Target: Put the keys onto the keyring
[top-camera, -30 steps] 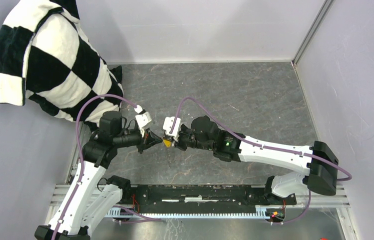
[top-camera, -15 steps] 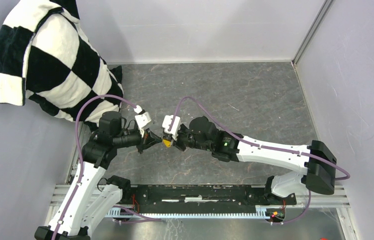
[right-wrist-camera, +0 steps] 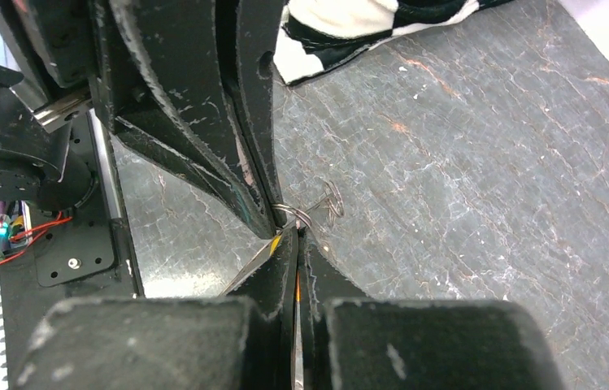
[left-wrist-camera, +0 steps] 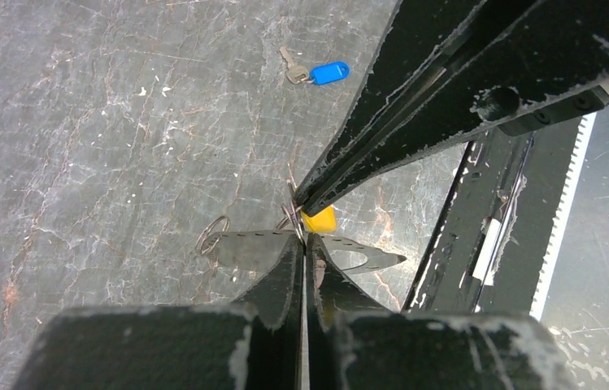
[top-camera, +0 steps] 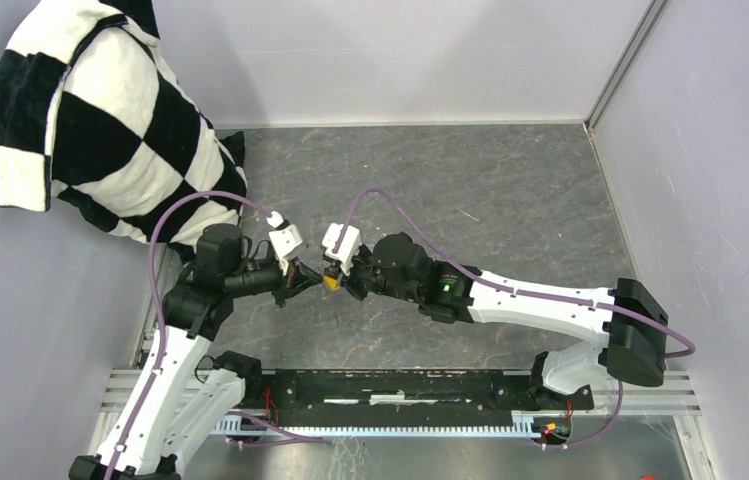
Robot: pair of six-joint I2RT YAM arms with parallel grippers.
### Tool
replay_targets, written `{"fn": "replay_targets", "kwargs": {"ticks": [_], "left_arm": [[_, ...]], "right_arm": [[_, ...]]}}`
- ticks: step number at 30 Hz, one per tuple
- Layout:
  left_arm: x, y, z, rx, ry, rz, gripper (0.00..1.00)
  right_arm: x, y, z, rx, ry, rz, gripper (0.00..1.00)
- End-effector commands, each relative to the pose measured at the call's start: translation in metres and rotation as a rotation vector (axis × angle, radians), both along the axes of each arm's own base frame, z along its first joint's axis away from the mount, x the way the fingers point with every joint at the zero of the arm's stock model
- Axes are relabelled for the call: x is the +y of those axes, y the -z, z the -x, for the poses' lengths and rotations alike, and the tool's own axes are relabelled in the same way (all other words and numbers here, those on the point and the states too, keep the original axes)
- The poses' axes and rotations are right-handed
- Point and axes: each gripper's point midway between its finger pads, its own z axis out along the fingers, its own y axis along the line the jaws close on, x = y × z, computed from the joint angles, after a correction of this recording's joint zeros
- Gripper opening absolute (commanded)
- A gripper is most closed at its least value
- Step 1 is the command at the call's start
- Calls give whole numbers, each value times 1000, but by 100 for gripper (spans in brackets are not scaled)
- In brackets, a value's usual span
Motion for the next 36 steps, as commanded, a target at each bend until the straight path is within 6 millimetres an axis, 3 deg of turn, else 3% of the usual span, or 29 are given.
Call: {"fn": "replay_targets", "kwargs": {"ticks": [1, 17, 36], "left_arm": [[-6, -27, 5, -120, 68, 35, 2], [-7, -49, 18, -318, 120, 80, 2], [-10, -57, 22, -400, 184, 80, 2]], "right_arm": [[2, -32, -9, -19, 55, -97, 0], [-11, -34, -4, 35, 78, -162, 0], [-34, -43, 1, 151, 11, -328, 0]]}}
